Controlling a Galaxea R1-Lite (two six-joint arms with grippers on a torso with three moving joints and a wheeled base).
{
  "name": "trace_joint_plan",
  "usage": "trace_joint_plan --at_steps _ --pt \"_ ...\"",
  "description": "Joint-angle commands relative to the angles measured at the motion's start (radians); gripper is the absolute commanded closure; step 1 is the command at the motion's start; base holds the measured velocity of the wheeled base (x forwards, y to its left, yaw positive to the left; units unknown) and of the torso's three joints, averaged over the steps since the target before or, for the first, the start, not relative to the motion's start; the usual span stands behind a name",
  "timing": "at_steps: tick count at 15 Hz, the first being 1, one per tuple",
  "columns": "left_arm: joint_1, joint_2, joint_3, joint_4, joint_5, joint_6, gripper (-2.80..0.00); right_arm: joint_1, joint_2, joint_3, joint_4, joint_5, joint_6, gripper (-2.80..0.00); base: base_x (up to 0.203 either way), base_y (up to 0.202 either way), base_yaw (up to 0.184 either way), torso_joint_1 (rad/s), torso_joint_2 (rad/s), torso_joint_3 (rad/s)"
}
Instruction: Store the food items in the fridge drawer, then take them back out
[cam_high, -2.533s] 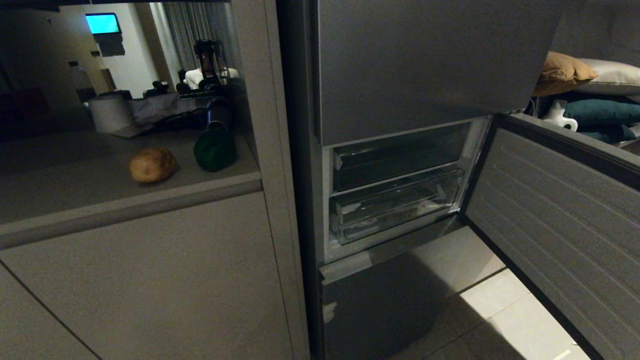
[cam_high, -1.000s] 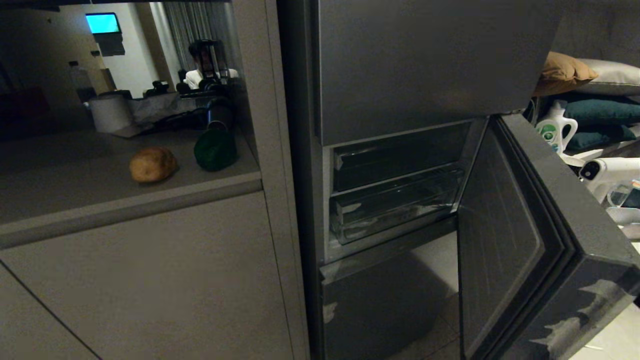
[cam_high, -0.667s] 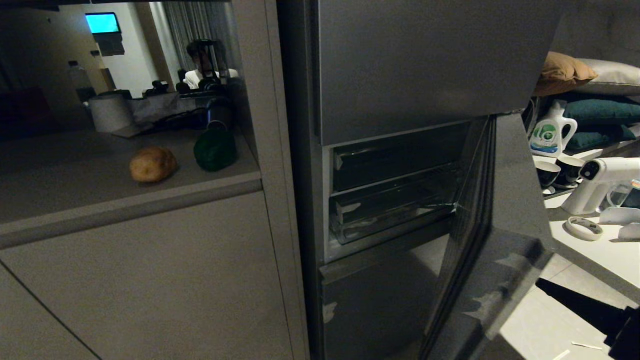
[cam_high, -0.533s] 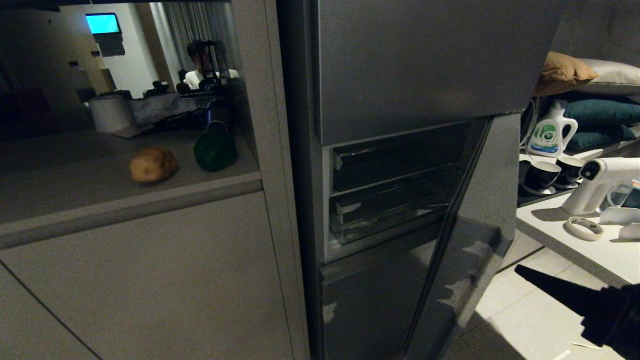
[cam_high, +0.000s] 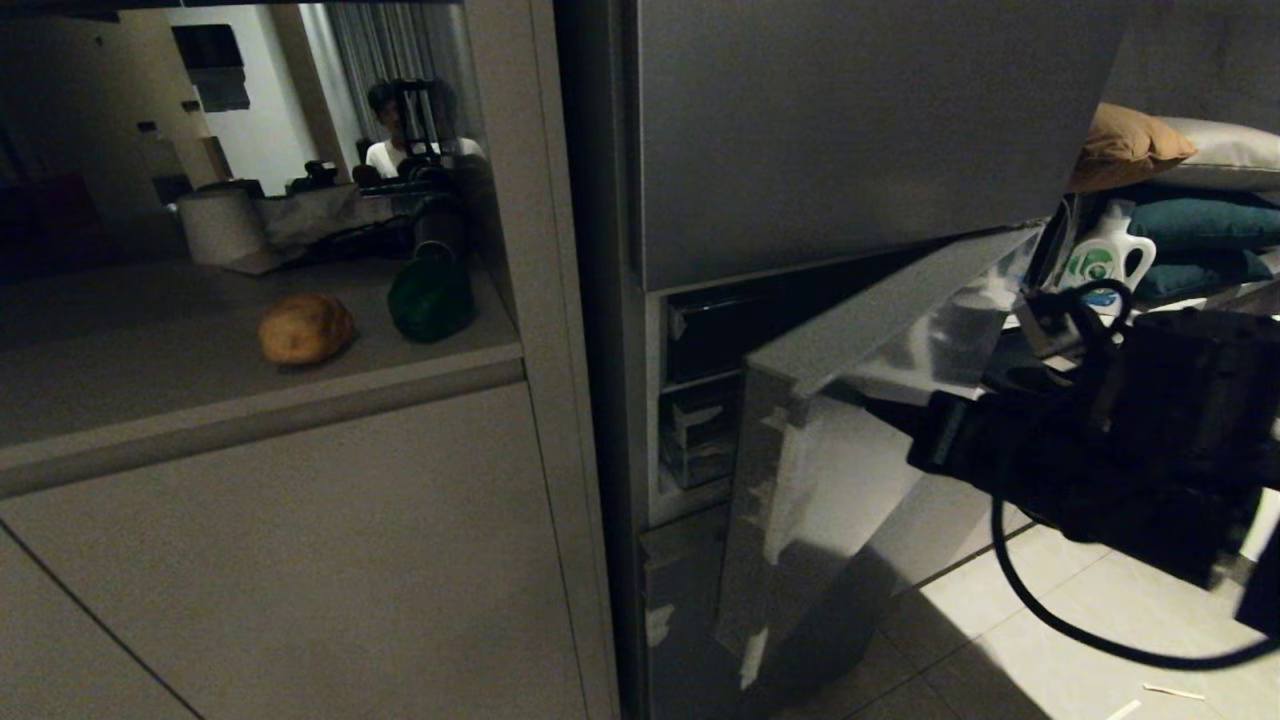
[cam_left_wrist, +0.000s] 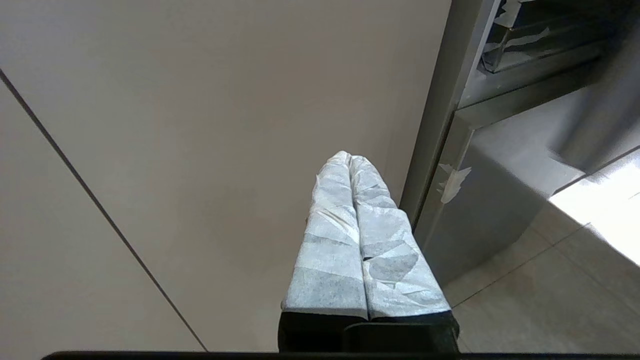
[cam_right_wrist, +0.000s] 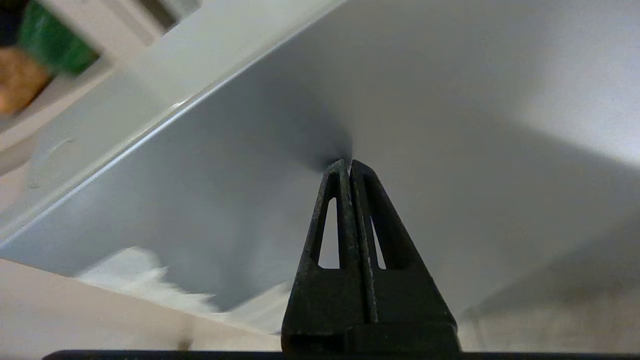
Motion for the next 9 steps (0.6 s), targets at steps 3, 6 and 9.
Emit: trace_joint_plan --at_steps 3,6,9 --pt "0.0 0.0 0.0 0.001 0.0 -0.001 0.0 -0.025 0.397 -0.309 -0.047 0.014 -0.067 0.0 0.0 0.0 0.0 0.0 0.0 0.0" --pt "0.0 0.0 0.0 0.001 0.0 0.0 0.0 -0.031 0.481 -0.385 -0.148 0.084 -0.107 0.0 0.0 0.0 0.0 0.0 0.0 0.0" --pt "0.0 0.0 0.0 0.001 0.0 -0.001 0.0 -0.037 0.366 -0.294 -0.157 0.089 -0.112 0.0 0.0 0.0 0.0 0.0 0.0 0.0"
